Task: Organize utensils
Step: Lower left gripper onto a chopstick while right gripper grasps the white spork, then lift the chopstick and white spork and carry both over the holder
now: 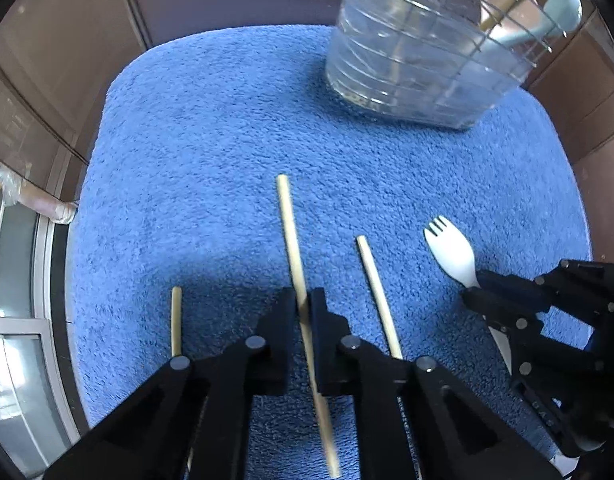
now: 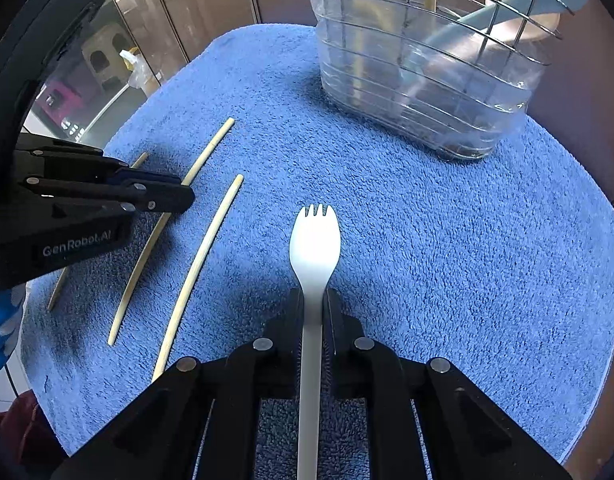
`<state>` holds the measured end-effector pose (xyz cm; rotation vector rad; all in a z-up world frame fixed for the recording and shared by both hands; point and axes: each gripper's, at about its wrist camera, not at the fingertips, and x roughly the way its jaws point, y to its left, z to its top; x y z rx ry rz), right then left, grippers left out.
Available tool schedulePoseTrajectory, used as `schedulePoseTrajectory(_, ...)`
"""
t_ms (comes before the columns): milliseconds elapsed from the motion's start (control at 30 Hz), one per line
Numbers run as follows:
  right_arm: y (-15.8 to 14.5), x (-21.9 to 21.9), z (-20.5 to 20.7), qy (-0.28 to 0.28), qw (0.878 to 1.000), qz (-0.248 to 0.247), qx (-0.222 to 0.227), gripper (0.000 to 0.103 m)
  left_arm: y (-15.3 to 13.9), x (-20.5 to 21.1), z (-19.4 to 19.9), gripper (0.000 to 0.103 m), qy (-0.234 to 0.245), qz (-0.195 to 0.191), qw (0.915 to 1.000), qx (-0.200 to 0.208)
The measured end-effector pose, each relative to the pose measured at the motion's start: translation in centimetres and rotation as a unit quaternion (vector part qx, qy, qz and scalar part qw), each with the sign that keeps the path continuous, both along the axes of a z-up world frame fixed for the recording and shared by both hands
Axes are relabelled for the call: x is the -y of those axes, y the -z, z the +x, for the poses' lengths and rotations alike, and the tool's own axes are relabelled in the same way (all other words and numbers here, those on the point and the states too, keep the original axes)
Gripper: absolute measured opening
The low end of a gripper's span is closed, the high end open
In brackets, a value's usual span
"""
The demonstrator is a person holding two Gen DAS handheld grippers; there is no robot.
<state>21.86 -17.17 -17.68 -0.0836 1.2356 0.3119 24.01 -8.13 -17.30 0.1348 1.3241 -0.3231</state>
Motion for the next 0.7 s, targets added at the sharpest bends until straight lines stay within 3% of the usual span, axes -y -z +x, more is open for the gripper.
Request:
schedulePoseTrajectory(300,-1.0,-0.6,-2.2,0.006,0.999,0.022,0.035,0.009,-1.5,-2.7,-3.7,0.005,-0.021,-0.035,0.9987,0.031)
schedulePoseTrajectory(567,-4.1,1.1,-6.6,0.023,0.994,0.063,0.087,0.009,-4.0,-2.8,-7.1,0.005,-0.024,-0.063,0.9958,0.062)
schedulePoseTrajectory(700,-6.0,1.6,-8.7,0.035,0.988,0.083,0.122,0.009,-6.4,-2.3,-8.2,0.005,-0.024,-0.083,0.9915,0.097)
